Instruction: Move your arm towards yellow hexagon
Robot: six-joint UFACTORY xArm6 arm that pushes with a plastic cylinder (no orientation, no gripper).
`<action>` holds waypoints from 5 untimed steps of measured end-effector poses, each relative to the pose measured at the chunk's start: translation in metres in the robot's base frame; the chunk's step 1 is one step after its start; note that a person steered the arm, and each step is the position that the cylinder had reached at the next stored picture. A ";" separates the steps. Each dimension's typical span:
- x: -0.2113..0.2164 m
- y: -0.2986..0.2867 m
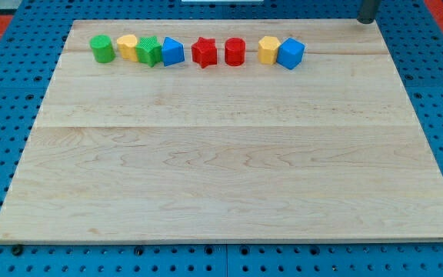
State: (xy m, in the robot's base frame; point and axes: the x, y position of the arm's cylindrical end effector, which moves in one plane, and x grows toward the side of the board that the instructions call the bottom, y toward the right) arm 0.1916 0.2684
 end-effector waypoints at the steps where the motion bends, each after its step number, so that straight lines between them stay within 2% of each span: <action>1: 0.005 0.001; 2: 0.024 0.001; 3: 0.006 -0.036; 4: 0.000 -0.124; 5: 0.029 -0.186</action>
State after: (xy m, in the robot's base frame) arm 0.2205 0.0820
